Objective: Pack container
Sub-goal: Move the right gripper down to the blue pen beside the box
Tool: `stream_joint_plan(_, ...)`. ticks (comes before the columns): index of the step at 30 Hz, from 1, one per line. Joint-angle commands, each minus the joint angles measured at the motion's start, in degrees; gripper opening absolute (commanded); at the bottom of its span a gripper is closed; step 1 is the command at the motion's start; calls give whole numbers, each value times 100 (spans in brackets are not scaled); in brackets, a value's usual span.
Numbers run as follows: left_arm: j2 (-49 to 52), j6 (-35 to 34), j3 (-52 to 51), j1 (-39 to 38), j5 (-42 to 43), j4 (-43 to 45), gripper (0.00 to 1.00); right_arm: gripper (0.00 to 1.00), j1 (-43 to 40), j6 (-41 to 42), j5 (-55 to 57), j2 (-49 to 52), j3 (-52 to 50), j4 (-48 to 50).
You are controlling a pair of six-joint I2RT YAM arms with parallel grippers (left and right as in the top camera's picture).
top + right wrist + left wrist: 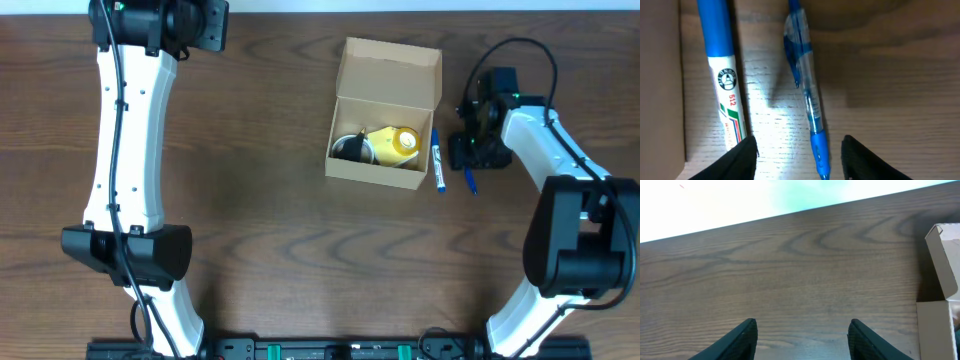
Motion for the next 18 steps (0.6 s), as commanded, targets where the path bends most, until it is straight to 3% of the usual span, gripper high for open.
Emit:
stream_joint_plan(1,-94,83,52,-11,-103,-26,59,51,44,-96,-61,0,-205,107)
stream_joint_plan(4,-94,83,52,-11,-105,-35,59,43,44,-136,-98,0,-376,249)
stream_joint_plan(18,-94,127,52,-11,-144,-48,59,37,-195,-439,-938,0,-400,269)
